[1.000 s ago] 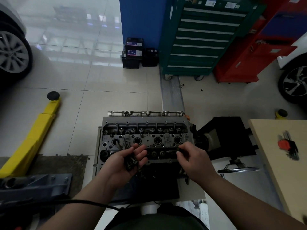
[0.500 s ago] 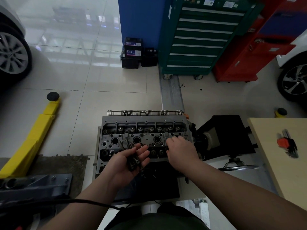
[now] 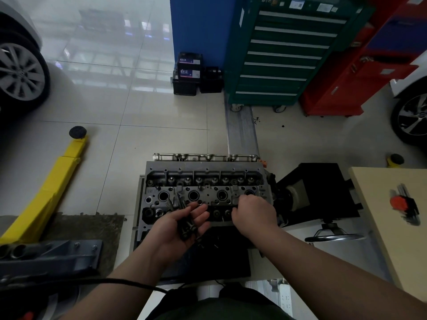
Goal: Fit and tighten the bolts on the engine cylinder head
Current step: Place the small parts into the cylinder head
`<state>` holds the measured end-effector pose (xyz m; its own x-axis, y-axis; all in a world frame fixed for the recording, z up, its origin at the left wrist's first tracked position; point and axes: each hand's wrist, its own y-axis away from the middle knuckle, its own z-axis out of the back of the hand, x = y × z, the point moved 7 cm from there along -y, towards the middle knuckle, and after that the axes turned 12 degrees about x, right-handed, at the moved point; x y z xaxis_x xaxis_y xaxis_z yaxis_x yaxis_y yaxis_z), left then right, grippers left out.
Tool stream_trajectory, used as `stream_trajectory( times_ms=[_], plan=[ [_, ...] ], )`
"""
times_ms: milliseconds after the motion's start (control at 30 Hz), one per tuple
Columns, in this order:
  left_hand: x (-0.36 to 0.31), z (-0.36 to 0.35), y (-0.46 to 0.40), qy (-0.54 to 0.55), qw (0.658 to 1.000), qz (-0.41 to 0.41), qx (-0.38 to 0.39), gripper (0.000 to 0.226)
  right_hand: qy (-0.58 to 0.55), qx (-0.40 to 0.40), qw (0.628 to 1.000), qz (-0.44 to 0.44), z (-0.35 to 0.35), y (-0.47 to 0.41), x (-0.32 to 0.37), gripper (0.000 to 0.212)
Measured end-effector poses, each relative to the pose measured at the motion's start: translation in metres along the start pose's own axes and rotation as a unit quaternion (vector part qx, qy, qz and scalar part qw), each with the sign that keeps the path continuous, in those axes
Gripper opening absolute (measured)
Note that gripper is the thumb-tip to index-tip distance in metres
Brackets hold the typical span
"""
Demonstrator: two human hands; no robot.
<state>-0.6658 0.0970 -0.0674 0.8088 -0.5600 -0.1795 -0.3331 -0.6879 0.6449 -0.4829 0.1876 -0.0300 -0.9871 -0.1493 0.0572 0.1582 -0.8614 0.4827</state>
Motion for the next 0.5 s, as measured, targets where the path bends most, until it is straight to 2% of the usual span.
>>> stream_trajectory(
  times_ms=[200,500],
  plan=[
    [0.000,-0.001,0.000,-0.002,1.000,0.003,-0.001,0.027,-0.004,0.029,1.000,-0.009,0.002,-0.002,0.001,0.016],
    [-0.003,-0.011,0.002,-0.007,1.000,0.007,0.003,0.025,0.095,0.073,0.993,0.001,-0.007,-0.005,0.005,0.026]
  ],
)
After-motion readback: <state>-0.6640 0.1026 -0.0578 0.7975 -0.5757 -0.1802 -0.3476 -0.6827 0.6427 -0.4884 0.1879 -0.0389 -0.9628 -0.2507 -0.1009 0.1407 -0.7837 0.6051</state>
